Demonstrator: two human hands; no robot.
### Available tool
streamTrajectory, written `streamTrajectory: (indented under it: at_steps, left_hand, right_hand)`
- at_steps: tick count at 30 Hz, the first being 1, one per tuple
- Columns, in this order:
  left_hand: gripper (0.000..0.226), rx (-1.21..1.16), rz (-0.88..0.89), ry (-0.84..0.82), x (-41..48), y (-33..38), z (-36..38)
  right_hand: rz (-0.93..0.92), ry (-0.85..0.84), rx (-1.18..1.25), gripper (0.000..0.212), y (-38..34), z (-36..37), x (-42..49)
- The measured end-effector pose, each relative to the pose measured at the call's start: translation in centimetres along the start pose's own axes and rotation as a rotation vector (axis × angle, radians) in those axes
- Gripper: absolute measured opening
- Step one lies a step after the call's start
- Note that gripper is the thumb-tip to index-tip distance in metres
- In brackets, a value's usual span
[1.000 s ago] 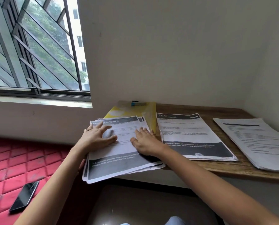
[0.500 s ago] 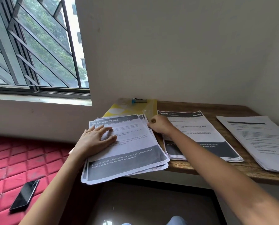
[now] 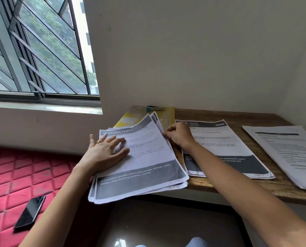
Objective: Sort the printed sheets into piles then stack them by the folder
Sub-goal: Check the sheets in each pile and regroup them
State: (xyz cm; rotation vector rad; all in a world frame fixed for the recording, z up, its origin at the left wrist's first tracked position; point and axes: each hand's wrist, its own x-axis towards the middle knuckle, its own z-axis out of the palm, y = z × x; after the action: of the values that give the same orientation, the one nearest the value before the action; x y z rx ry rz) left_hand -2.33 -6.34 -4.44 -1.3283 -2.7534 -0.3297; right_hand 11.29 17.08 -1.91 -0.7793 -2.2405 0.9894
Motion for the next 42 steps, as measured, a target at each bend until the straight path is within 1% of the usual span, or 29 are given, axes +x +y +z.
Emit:
streamTrajectory:
  at_steps: [4, 8, 11, 14, 17, 19, 21, 23, 25, 27, 30, 34, 35, 39, 42]
  left_hand:
    - [0.116, -0.194, 0.021, 0.088, 0.0, -0.3, 0.3]
    - [0.111, -0.292, 0.009, 0.107, 0.0, -0.6, 0.4]
    - [0.112, -0.304, 0.011, 0.098, 0.2, -0.9, 0.5]
    - [0.114, -0.288, 0.012, 0.081, 0.3, -1.1, 0.7]
    - [0.115, -0.284, 0.014, 0.075, 0.4, -1.1, 0.7]
    - [0.115, -0.284, 0.014, 0.076, 0.6, -1.2, 0.8]
    - [0.113, -0.278, 0.012, 0.079, 0.8, -1.4, 1.1]
    - [0.11, -0.265, 0.011, 0.08, 0.9, -1.5, 1.3]
    - [0.107, -0.24, 0.013, 0.08, 1.1, -1.6, 1.4]
    - [0.103, -0.207, 0.01, 0.082, 1.2, -1.6, 1.5]
    - [0.101, -0.198, 0.001, 0.076, 1.3, -1.8, 1.7]
    - [0.103, -0.215, 0.002, 0.078, 1.3, -1.7, 1.6]
    - [0.104, -0.223, 0.002, 0.082, 1.2, -1.6, 1.5]
    - [0.102, -0.234, 0.006, 0.095, 1.0, -1.5, 1.5]
    - [0.102, -0.231, 0.007, 0.093, 1.0, -1.4, 1.4]
  right_hand:
    - [-0.077, 0.042, -0.123, 0.02, 0.3, 0.4, 0.3]
    - [-0.093, 0.069, -0.162, 0.022, 0.8, 0.8, 0.7]
    - [-0.119, 0.097, -0.127, 0.018, 1.0, 0.7, 0.7]
    - [-0.153, 0.148, -0.065, 0.02, 1.1, 0.6, 0.5]
    - [-0.177, 0.214, 0.02, 0.017, 1.0, 0.4, 0.4]
    - [-0.19, 0.223, 0.077, 0.017, 0.7, 0.2, 0.2]
    - [-0.186, 0.154, 0.129, 0.021, 0.4, -0.2, -0.2]
    - [-0.139, 0.003, 0.186, 0.029, -0.1, -0.5, -0.7]
    - [-0.108, -0.124, 0.207, 0.031, -0.3, -0.9, -1.2]
    - [-0.099, -0.159, 0.217, 0.028, -0.2, -1.3, -1.1]
    - [-0.087, -0.119, 0.274, 0.026, -0.3, -1.7, -0.6]
    - [-0.075, -0.064, 0.356, 0.009, -1.0, -2.4, -0.3]
    - [-0.073, -0.047, 0.374, 0.009, -1.2, -2.6, -0.3]
    - [-0.063, 0.025, 0.437, 0.023, -1.9, -4.2, 0.3]
    - [-0.09, 0.105, 0.426, 0.021, -2.2, -5.9, 0.9]
